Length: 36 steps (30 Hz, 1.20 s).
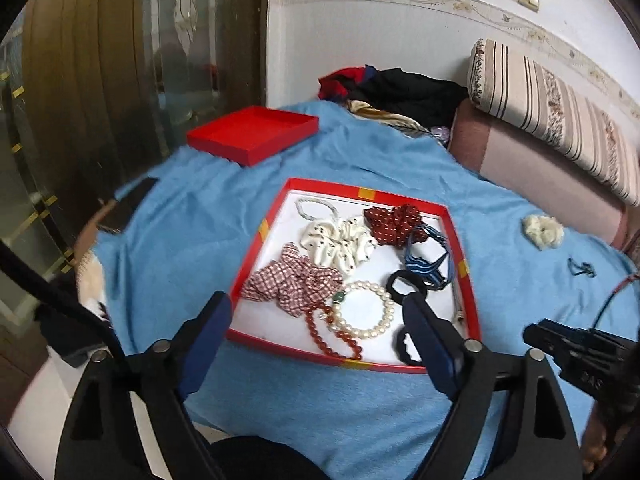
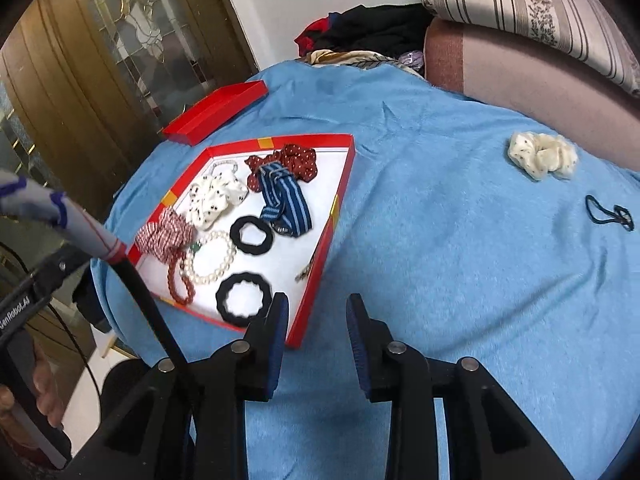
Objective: Organize jewelry
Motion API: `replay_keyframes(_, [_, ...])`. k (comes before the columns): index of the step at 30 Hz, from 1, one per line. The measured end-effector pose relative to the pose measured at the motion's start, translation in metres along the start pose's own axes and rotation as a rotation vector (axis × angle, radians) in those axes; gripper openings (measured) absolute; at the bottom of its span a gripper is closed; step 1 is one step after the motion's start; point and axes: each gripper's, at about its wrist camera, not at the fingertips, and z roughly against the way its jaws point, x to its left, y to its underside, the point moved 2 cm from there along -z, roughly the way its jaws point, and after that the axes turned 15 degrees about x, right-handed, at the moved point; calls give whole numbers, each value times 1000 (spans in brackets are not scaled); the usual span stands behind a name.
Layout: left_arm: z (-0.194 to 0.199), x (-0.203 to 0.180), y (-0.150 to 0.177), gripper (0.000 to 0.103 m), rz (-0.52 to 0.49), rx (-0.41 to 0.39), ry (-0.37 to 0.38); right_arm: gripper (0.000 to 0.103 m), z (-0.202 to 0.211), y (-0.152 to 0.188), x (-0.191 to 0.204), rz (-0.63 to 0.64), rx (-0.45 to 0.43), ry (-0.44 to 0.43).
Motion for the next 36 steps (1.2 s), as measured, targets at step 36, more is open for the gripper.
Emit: replay_keyframes(36, [72, -28, 49, 96, -8, -125, -65, 53, 42, 70, 26, -71, -85, 200])
